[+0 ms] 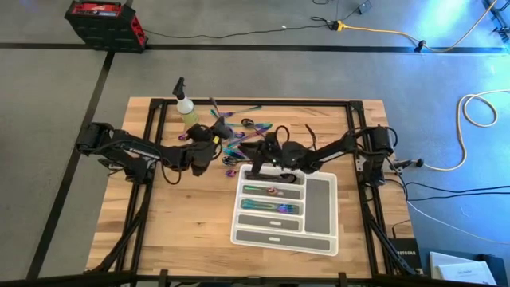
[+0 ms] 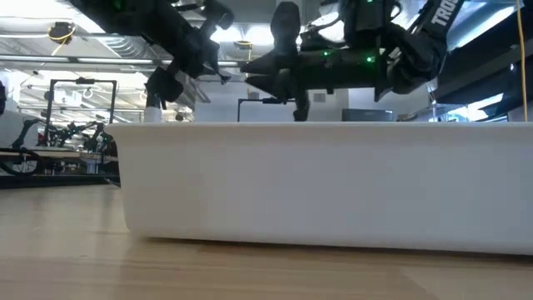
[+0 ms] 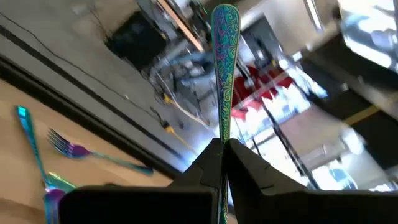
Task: Sort silverware
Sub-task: Put the purple fork into the white silverware tray
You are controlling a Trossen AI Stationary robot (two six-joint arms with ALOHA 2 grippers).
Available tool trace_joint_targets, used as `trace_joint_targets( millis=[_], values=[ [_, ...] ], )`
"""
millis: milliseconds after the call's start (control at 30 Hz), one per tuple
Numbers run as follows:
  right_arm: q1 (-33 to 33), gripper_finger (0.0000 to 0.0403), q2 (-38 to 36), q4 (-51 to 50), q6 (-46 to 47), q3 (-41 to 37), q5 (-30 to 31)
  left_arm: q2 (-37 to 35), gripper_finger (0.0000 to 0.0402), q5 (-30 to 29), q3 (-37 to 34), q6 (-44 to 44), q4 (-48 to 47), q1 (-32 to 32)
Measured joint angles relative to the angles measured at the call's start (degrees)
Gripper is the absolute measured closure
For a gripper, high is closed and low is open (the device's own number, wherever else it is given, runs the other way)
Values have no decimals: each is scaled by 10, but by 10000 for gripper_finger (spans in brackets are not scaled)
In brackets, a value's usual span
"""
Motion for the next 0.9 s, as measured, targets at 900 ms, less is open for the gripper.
trace_joint_targets(
  millis=[900],
  values=[
    [-8,317,0,-84,39,62,5,-2,400,79,0,99,1,4]
  ],
)
